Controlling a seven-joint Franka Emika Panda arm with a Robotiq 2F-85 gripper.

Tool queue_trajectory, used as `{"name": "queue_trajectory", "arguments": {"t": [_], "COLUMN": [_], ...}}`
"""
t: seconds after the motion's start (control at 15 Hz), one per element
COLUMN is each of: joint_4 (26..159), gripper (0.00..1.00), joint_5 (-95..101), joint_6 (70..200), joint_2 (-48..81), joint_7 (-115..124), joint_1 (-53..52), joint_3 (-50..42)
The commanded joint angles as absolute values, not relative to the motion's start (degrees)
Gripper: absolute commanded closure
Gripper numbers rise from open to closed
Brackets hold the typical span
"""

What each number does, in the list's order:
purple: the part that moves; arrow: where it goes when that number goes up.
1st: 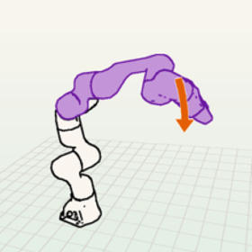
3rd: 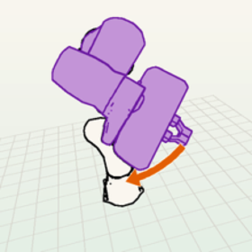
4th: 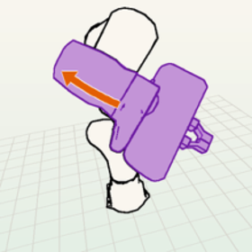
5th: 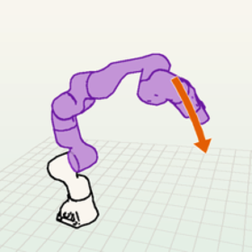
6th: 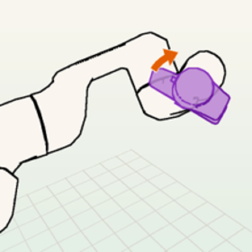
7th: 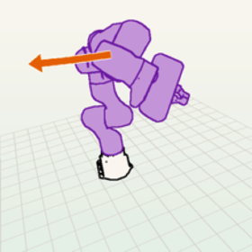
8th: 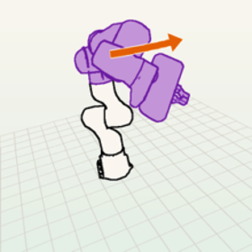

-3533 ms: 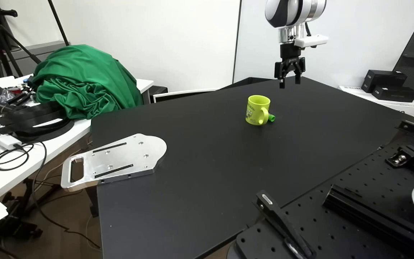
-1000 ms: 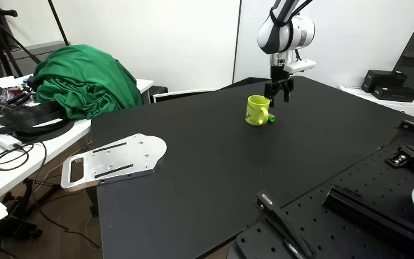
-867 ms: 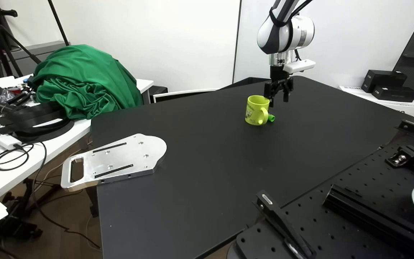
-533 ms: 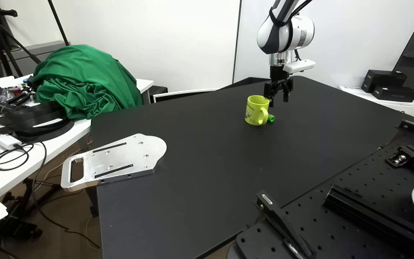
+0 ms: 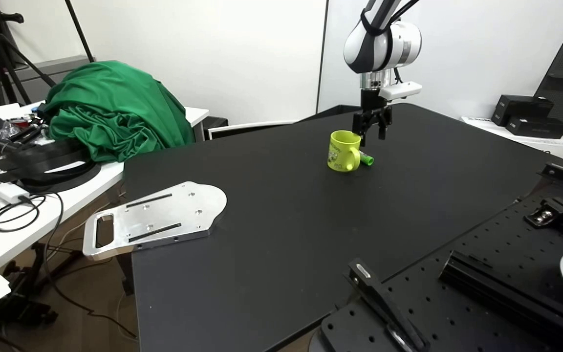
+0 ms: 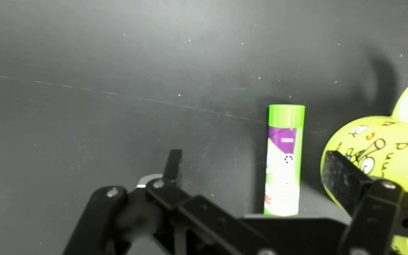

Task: Put the marker into the mug.

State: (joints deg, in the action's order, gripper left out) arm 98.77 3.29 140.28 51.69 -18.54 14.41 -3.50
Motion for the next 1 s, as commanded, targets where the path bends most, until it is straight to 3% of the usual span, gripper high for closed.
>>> {"name": "queue_trajectory", "arguments": {"t": [0.0,0.93], "joint_4": [98.47,98.48], "gripper": [0.0,0.0], "joint_5": [3.12,3.87], "joint_6": [140.63,141.2], "joint_2": [52.5,52.44], "joint_7": [-17.39,-17.5], "joint_1": [13.67,14.44], "joint_3": [-2.39,-4.41]}}
